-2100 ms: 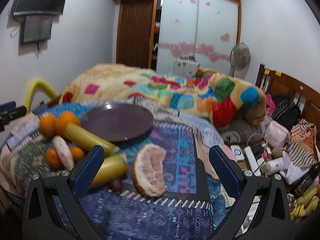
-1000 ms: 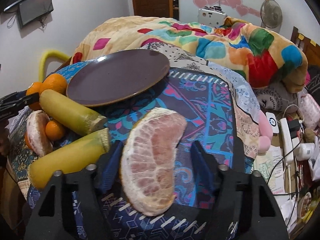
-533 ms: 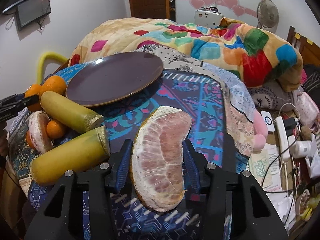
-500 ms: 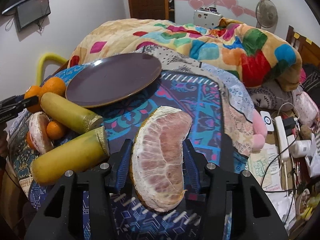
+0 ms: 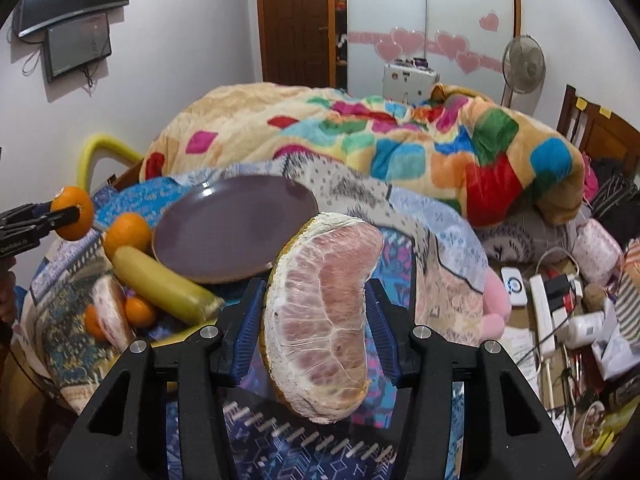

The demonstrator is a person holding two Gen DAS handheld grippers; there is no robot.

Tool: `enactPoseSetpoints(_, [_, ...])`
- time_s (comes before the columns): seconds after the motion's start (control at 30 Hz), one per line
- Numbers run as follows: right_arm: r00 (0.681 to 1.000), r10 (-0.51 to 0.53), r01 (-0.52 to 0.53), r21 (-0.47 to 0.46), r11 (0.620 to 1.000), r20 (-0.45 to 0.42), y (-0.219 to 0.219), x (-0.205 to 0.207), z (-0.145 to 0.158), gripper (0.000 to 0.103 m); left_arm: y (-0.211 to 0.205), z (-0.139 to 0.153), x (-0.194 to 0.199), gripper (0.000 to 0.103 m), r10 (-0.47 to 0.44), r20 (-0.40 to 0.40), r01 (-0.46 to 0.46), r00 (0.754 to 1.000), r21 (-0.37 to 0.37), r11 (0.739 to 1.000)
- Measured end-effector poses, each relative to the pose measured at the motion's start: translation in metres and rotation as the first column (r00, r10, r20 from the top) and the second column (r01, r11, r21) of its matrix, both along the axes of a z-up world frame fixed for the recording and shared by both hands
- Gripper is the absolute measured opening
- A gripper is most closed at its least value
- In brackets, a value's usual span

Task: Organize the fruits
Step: 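Carry the pomelo segment onto the purple plate with the right tool while the left places the Dole orange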

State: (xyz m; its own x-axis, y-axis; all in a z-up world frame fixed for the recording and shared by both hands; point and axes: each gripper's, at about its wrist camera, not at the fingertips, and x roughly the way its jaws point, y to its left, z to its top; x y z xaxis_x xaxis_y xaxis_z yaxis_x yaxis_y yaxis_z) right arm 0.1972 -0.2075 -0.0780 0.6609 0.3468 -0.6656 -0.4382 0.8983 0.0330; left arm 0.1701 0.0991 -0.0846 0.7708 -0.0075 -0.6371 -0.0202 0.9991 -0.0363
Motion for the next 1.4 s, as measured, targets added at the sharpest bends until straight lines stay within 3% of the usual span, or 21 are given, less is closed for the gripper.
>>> enactPoseSetpoints(0.33, [0.995, 0.017, -0.020, 0.029, 0.999, 0.095, 0.016, 0.009, 0.028, 0.047, -0.022, 0.029, 0.026, 0.053, -0.034, 0.070, 0.032, 0.997, 0.031, 0.999])
enactPoseSetpoints(0.7, [0.990, 0.028, -0.037, 0.064, 0.997, 0.136, 0.032, 0.029, 0.039, 0.047, -0.039, 0.026, 0.064, 0.053, -0.070, 0.047, 0.069, 0.996, 0.030, 0.997])
enactPoseSetpoints(0.87, [0.992, 0.030, -0.038, 0.062, 0.997, 0.124, 0.042, 0.045, 0.032, 0.047, -0.048, 0.018, 0.083, 0.053, -0.086, 0.016, 0.085, 0.996, 0.038, 0.996])
enactPoseSetpoints(1.1, [0.997, 0.039, -0.041, 0.041, 0.998, 0.064, 0.056, 0.070, 0.009, 0.047, -0.047, 0.002, 0.112, 0.053, -0.099, -0.057, 0.099, 0.993, -0.005, 0.995])
enactPoseSetpoints(1.4, [0.998, 0.062, -0.062, -0.036, 0.997, -0.013, 0.074, 0.097, -0.023, 0.047, -0.052, -0.025, 0.143, 0.053, -0.123, -0.148, 0.125, 0.981, 0.008, 0.992])
